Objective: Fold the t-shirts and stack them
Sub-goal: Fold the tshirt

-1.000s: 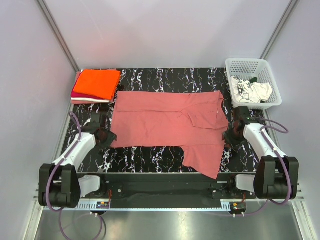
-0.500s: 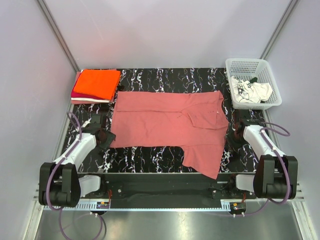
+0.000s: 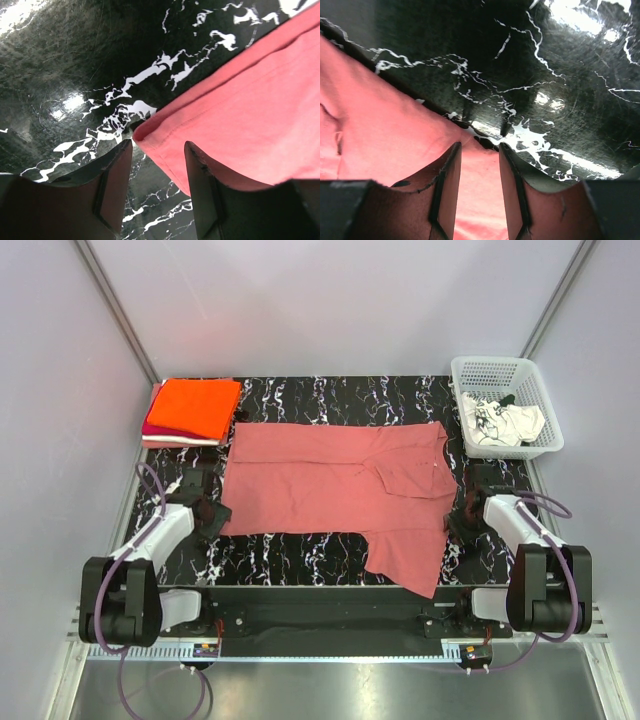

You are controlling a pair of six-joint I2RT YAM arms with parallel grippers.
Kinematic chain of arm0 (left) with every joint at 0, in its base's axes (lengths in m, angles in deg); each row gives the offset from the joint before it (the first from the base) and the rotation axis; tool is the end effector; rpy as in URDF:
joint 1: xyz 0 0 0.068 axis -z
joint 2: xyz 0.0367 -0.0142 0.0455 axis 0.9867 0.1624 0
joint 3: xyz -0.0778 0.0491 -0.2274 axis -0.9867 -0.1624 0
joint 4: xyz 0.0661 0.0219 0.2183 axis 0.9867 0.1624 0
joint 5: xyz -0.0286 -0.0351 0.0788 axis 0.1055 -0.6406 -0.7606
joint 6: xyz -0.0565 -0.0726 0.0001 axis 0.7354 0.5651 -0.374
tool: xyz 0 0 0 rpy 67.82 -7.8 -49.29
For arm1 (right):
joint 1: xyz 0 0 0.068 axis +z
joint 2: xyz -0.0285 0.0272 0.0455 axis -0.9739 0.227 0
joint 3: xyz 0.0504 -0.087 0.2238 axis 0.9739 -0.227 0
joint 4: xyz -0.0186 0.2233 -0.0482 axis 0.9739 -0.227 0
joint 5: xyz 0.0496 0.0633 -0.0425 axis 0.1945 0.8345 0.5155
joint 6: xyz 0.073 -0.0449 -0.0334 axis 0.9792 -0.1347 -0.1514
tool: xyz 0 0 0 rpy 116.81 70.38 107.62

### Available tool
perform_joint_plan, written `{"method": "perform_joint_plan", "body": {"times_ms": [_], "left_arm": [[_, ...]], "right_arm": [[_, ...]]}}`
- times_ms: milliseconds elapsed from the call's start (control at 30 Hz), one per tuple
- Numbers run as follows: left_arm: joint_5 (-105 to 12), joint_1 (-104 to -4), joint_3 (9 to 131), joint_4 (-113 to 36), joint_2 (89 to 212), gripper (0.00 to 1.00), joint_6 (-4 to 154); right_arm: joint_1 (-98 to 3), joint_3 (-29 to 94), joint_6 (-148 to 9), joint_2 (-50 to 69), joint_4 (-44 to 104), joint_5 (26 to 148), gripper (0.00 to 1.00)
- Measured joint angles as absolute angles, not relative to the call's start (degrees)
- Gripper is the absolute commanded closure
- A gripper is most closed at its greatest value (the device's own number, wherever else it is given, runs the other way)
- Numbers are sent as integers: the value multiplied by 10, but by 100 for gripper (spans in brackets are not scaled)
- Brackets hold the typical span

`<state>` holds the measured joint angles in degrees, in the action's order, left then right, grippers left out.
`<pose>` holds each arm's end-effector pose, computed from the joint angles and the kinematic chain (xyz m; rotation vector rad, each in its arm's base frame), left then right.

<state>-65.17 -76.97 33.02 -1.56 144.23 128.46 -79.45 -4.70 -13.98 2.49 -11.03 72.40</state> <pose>0.1998 0.0020 0.1198 -1.4353 2.3344 -0.0792 0.1960 -0.0195 0.1138 1.5630 2.4235 -0.0013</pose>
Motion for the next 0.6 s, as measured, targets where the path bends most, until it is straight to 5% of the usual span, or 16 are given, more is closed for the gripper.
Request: {"method": "perform_joint_plan", "body": {"times_ms": [367, 500, 600], "left_arm": [[-652, -770, 326, -32, 1457, 57, 1290], [-652, -768, 320, -34, 1457, 74, 1292], [-654, -761, 320, -38, 1457, 100, 1294]], "right_arm": [[-794, -63, -135, 24, -87, 734, 68], [-794, -65, -135, 21, -83, 734, 87], [-794, -68, -135, 13, -82, 733, 100]]}}
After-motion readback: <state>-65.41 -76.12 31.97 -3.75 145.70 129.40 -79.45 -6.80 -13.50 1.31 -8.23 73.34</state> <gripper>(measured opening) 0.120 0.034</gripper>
